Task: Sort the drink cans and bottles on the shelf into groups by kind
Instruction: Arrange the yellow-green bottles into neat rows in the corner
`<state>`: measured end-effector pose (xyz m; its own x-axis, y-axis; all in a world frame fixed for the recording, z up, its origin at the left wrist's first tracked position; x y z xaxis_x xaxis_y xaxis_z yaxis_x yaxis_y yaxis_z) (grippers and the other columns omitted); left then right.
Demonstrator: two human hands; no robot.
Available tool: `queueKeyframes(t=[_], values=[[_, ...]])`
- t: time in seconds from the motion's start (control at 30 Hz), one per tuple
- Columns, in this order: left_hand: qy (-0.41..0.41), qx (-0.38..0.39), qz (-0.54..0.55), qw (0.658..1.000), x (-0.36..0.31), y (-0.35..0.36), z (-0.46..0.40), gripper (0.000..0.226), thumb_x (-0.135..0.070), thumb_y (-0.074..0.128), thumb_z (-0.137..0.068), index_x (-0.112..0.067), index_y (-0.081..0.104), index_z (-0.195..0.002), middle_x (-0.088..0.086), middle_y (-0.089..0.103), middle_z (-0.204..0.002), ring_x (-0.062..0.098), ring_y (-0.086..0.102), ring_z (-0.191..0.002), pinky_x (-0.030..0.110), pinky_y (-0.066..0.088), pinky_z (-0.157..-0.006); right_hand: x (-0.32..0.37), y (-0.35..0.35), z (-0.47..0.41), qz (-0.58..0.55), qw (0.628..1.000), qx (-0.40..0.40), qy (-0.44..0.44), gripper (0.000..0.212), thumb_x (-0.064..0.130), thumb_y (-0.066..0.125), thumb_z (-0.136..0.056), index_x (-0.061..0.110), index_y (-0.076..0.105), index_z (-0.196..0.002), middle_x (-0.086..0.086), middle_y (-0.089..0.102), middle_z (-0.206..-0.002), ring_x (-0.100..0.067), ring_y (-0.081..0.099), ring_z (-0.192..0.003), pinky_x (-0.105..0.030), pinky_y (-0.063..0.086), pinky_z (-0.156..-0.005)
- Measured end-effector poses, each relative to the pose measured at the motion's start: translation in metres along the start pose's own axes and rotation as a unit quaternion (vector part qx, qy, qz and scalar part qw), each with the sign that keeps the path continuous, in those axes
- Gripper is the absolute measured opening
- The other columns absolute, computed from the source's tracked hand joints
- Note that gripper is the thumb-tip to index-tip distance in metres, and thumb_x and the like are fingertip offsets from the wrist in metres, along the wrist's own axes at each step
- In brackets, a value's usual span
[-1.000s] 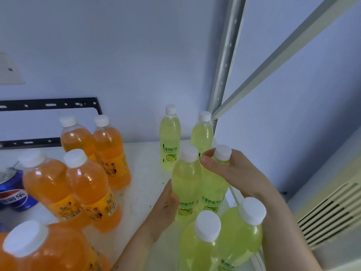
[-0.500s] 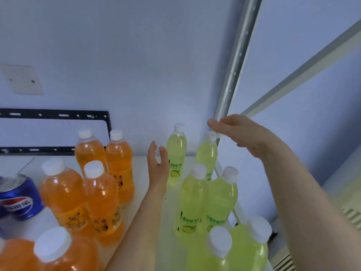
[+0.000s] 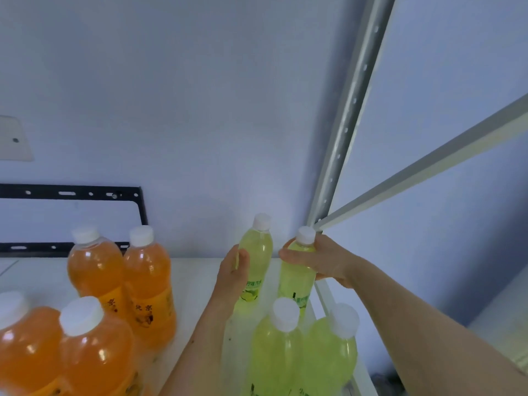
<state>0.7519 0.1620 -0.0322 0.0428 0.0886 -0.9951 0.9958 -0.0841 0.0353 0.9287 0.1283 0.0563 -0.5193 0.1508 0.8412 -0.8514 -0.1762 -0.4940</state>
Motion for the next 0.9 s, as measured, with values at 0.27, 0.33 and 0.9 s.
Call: queueKeyframes(t=[0.27, 0.33, 0.9], values=[[0.035, 0.017, 0.020, 0.999, 0.004, 0.012, 0.016, 0.023, -0.031, 0.032, -0.102, -0.028, 0.054, -0.111, -0.012, 0.055, -0.083, -0.013, 0.052, -0.060, 0.004, 0.040, -0.056, 0.006, 0.003, -0.012, 0.051, 0.998, -0.025, -0.038, 0.060, 0.067, 0.075, -0.064, 0.014, 0.067, -0.092, -0.009, 0.069, -0.082, -0.030, 0.071, -0.089, -0.049, 0.058, -0.077], [0.038, 0.022, 0.015, 0.999, 0.001, 0.016, 0.021, 0.023, -0.026, 0.032, -0.103, -0.030, 0.054, -0.108, -0.012, 0.051, -0.075, -0.010, 0.051, -0.057, 0.004, 0.040, -0.056, 0.007, 0.002, -0.010, 0.042, 0.998, -0.029, -0.042, 0.054, 0.064, 0.074, -0.068, 0.016, 0.069, -0.094, -0.012, 0.073, -0.093, -0.029, 0.072, -0.090, -0.050, 0.057, -0.078], [0.020, 0.114, 0.015, 0.993, -0.011, 0.015, 0.038, 0.033, -0.047, 0.030, -0.087, -0.046, 0.045, -0.116, -0.029, 0.057, -0.113, -0.025, 0.055, -0.096, 0.000, 0.042, -0.074, 0.003, -0.002, 0.000, 0.020, 0.998, -0.043, -0.042, 0.040, 0.053, 0.075, -0.076, 0.016, 0.072, -0.092, -0.004, 0.075, -0.091, -0.020, 0.072, -0.089, -0.039, 0.058, -0.082]])
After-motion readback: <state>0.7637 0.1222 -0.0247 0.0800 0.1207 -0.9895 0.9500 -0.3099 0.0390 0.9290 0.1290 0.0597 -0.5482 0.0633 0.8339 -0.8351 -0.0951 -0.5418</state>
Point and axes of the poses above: each hand's wrist, its own z-axis away from the middle knuckle, its own y-axis out of the palm, x = y × z, the point moved 3 cm from there along -z, towards the middle knuckle
